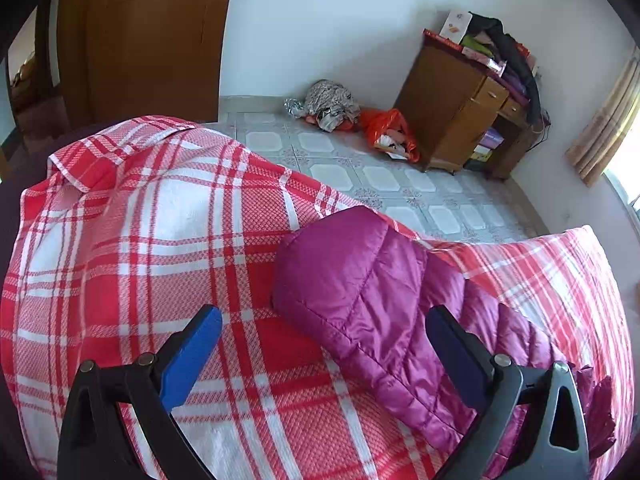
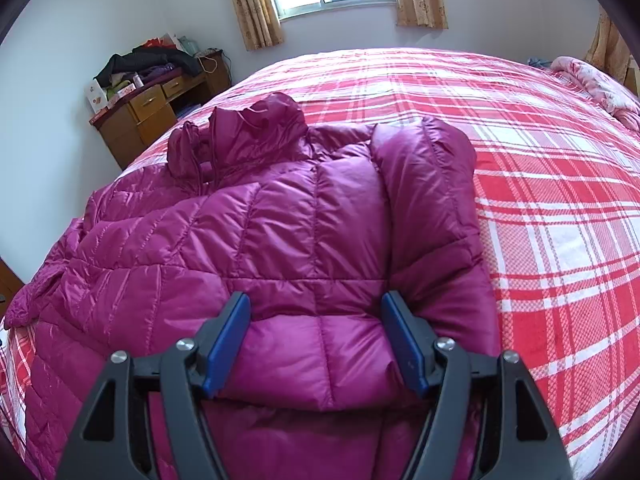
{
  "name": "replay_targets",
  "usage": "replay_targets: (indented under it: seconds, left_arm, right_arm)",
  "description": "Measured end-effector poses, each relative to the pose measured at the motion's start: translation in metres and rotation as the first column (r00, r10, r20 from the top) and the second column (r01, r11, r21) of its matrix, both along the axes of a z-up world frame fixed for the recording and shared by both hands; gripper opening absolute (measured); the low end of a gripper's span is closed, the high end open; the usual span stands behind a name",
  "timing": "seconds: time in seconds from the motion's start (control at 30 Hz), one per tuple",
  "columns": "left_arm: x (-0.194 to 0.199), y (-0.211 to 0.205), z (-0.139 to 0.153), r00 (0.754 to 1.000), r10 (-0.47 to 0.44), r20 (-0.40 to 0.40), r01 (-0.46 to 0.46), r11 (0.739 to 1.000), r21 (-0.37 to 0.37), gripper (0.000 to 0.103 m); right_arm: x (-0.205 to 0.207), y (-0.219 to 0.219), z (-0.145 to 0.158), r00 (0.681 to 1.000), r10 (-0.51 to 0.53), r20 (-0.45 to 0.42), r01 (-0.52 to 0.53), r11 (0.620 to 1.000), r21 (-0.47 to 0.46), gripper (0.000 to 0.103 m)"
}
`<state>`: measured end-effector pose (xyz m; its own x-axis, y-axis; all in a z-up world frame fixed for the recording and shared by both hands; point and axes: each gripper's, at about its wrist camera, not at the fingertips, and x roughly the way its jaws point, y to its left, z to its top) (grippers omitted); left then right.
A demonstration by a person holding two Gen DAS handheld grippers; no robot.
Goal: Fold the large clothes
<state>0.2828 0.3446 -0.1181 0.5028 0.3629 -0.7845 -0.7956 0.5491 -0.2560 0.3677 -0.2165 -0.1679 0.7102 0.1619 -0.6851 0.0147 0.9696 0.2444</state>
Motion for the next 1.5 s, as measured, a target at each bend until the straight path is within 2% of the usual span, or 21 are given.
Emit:
replay_targets:
  seconds: [0.13, 0.27, 0.3, 0.33, 0.37, 0.57, 0.67, 0.7, 0.73, 0.83, 0.93, 1.0, 1.07, 1.17, 1.27, 1.3, 1.4, 1.5]
  left_arm:
    - [0.003, 0.007, -0.02, 0.999, 0.015, -0.042, -0.017, 0.998, -0.054, 0.102]
    - [0.003, 0.005, -0.022, 0.998, 0.036, -0.046, -0.036, 0.999, -0.001, 0.102]
    - [0.004, 0.004, -0.022, 0.998, 0.038, -0.048, -0.037, 0.999, 0.016, 0.098]
    - [0.004, 0.003, -0.022, 0.997, 0.049, -0.059, -0.047, 0.998, 0.035, 0.089]
    - [0.007, 0.002, -0.024, 0.995, 0.064, -0.077, -0.06, 0.997, 0.057, 0.085]
    - [0.0, -0.001, -0.024, 0.994, 0.081, -0.074, -0.074, 0.993, 0.094, 0.074]
    - [-0.004, -0.003, -0.019, 0.994, 0.095, -0.06, -0.087, 0.989, 0.124, 0.053]
    - [-0.003, -0.006, -0.015, 0.996, 0.075, -0.048, -0.068, 0.987, 0.143, 0.033]
    - [0.0, -0.009, -0.012, 0.998, 0.045, -0.035, -0.04, 0.99, 0.139, 0.029]
    - [0.007, -0.015, -0.004, 0.999, 0.031, -0.039, -0.024, 0.985, 0.172, 0.022]
    - [0.016, -0.027, 0.011, 1.0, -0.009, -0.002, 0.009, 0.981, 0.195, 0.02]
    - [0.021, -0.046, 0.025, 0.998, -0.052, 0.029, 0.043, 0.969, 0.245, 0.02]
    - [0.027, -0.074, 0.045, 0.991, -0.12, 0.067, 0.093, 0.946, 0.311, 0.019]
    - [0.036, -0.124, 0.073, 0.961, -0.249, 0.12, 0.183, 0.897, 0.402, 0.019]
    - [0.037, -0.182, 0.097, 0.904, -0.399, 0.155, 0.285, 0.831, 0.477, 0.018]
    - [0.037, -0.207, 0.104, 0.87, -0.466, 0.161, 0.332, 0.796, 0.506, 0.018]
    - [0.033, -0.262, 0.112, 0.781, -0.603, 0.162, 0.44, 0.715, 0.543, 0.018]
    - [0.025, -0.315, 0.108, 0.664, -0.73, 0.163, 0.553, 0.626, 0.55, 0.018]
  right_arm:
    - [0.0, 0.0, 0.0, 1.0, -0.001, -0.001, 0.001, 1.0, -0.006, 0.071]
    - [0.0, 0.001, 0.0, 1.0, 0.0, -0.003, 0.0, 1.0, -0.006, 0.072]
    - [0.0, 0.001, 0.0, 1.0, 0.0, -0.003, 0.0, 1.0, -0.006, 0.072]
    - [0.0, 0.001, 0.0, 1.0, 0.0, -0.002, 0.0, 1.0, -0.006, 0.072]
    - [0.0, 0.001, 0.0, 1.0, 0.0, -0.002, 0.0, 1.0, -0.005, 0.072]
    - [0.0, 0.001, 0.0, 1.0, -0.001, -0.002, 0.001, 1.0, -0.006, 0.072]
    - [0.0, 0.001, 0.0, 1.0, 0.0, -0.001, 0.0, 1.0, -0.004, 0.072]
    - [0.0, 0.001, 0.0, 1.0, 0.0, -0.001, 0.0, 1.0, -0.004, 0.072]
    - [0.0, 0.001, 0.0, 1.0, 0.0, -0.001, 0.0, 1.0, -0.003, 0.072]
    - [0.0, 0.001, 0.0, 1.0, 0.0, 0.001, 0.0, 1.0, 0.001, 0.072]
    - [0.0, 0.0, 0.0, 1.0, 0.0, 0.003, 0.0, 1.0, 0.007, 0.072]
    - [-0.001, -0.001, 0.0, 1.0, 0.0, 0.005, 0.0, 1.0, 0.013, 0.072]
    - [-0.001, -0.001, -0.001, 1.0, 0.0, 0.006, 0.0, 1.0, 0.016, 0.072]
    - [-0.001, -0.002, -0.001, 1.0, 0.0, 0.007, 0.0, 1.0, 0.018, 0.072]
    - [-0.001, -0.003, -0.001, 1.0, 0.0, 0.01, 0.0, 1.0, 0.027, 0.072]
    - [-0.002, -0.004, -0.001, 1.0, 0.0, 0.011, 0.0, 1.0, 0.031, 0.072]
    - [-0.002, -0.005, 0.0, 1.0, 0.001, 0.014, -0.001, 0.999, 0.041, 0.072]
    - [-0.002, -0.006, -0.001, 1.0, 0.001, 0.015, -0.002, 0.999, 0.048, 0.072]
